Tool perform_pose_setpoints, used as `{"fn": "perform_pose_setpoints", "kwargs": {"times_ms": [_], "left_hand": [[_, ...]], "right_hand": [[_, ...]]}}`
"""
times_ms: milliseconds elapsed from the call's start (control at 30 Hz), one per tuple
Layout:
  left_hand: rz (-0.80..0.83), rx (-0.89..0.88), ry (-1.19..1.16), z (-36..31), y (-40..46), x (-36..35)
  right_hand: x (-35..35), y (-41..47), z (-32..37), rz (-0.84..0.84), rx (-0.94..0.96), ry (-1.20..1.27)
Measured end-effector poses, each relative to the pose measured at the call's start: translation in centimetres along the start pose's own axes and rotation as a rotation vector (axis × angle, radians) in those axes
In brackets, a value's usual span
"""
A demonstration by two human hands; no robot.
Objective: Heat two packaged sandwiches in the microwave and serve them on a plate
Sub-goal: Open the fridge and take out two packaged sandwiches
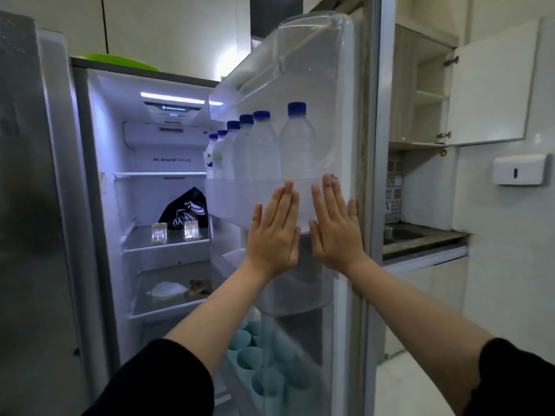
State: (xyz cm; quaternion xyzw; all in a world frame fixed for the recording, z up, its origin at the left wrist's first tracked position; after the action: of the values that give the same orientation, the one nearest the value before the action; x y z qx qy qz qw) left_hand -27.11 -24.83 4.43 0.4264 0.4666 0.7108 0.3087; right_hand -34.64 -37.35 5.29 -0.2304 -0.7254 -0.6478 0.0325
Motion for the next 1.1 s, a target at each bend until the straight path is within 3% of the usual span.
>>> {"fn": "perform_pose_setpoints", "kwargs": {"times_ms": [233, 467, 633, 800, 1100], "left_hand": [[-0.016, -0.020, 0.039, -2.5, 1.1, -2.2], [0.025, -0.099, -0.045, -1.6, 0.3, -2.2], [0.098, -0.012, -0.082, 2.1, -1.3, -2.4], [0.176, 0.101, -0.073, 7.2, -3.1, -1.8], [0.314, 0.258, 0.028, 20.3, -8.4, -0.5]], "right_hand": [[1.2, -0.9, -3.4, 0.131, -0.034, -0.064], [2.3, -1.3, -3.0, -0.030, -0.054, -0.070], [1.6, 0.1, 1.6, -0.151, 0.073, -0.049], [-1.6, 2.0, 7.3, -0.168, 0.187, -0.082], [-13.4, 5.3, 15.4, 0.083, 0.146, -0.017]]}}
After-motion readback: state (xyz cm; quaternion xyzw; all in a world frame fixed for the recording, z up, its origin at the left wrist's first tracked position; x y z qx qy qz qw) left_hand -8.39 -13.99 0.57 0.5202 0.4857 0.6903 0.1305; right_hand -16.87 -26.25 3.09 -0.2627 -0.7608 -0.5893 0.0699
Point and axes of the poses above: each hand's wrist, its own y-axis towards the middle knuckle, its own x-axis out of the back of the hand, z = x × y, the point moved 2 cm from there along y, towards the middle knuckle, and after that the axes turned 9 degrees about -y, right-handed, at the moved point
